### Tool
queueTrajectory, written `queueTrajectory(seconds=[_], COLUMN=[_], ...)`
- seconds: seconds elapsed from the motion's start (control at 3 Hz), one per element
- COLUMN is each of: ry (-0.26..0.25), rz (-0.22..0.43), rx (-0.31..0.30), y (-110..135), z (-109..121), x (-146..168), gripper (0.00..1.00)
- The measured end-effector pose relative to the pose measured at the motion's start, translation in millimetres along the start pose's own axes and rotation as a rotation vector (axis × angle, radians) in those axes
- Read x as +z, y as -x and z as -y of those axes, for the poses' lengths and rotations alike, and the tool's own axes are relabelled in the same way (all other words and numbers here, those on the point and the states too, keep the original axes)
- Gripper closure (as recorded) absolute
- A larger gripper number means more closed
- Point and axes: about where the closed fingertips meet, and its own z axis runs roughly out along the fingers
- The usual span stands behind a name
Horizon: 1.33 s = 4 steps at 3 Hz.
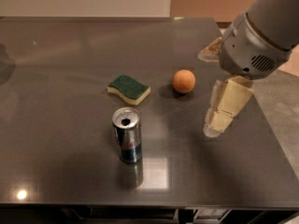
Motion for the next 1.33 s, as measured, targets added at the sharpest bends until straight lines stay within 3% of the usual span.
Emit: queueTrajectory(seconds=[1.33], ry=[0.117], rz=[0.159], rx=[-0.058], y=[48], z=[-32], x=[65], gripper=[0.0])
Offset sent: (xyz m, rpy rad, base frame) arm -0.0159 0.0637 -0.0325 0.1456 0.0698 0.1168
